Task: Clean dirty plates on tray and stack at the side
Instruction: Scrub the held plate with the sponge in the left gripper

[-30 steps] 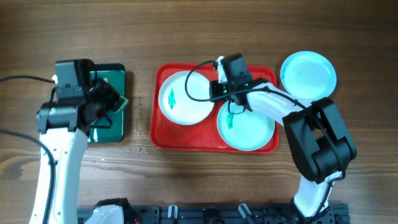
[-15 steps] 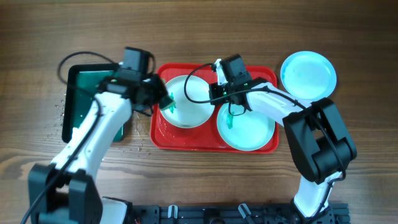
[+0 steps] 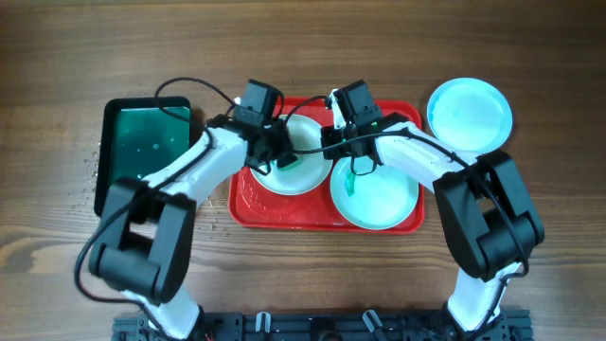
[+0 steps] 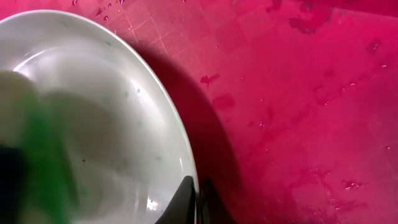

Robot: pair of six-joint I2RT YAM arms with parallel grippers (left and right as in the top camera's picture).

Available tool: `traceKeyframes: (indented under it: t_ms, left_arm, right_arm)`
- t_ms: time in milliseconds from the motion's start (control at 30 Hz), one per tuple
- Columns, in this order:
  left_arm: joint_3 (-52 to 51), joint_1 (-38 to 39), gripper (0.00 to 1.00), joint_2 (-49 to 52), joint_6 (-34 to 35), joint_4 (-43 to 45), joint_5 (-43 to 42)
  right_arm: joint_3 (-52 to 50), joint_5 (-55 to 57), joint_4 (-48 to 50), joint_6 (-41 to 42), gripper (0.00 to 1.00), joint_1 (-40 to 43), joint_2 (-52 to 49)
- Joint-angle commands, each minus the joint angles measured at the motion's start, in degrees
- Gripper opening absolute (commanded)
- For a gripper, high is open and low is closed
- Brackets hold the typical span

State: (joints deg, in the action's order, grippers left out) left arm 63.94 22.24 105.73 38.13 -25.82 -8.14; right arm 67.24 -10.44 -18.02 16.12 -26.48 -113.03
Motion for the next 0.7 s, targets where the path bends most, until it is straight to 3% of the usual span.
traceKeyframes:
  t_ms: [0,400,500,667]
  left_arm:
    - [0.57,0.39,0.04,2.69,1.73,-0.17,-0.11]
    - [0.59,0.37,0.04,-1.92,1.07,-11.96,27.50]
    - [0.61,0.42,0.04,-4.13,1.09,-10.97,26.45]
    - [0.57,0.44,0.04,-5.01,1.11,-4.07,11.93]
  right_arm:
    - [-0.13,3.43,-1.11,-1.57,0.04,0.02,0.02]
    - [-0.13,3.43,-1.97,-2.21,0.04,0.02,0.02]
    - [-0.13,3.43,-1.99,-2.19,0.04,0.02,0.02]
    - [-0.13,3.43,-1.77,-2.01,0.04,0.02,0.02]
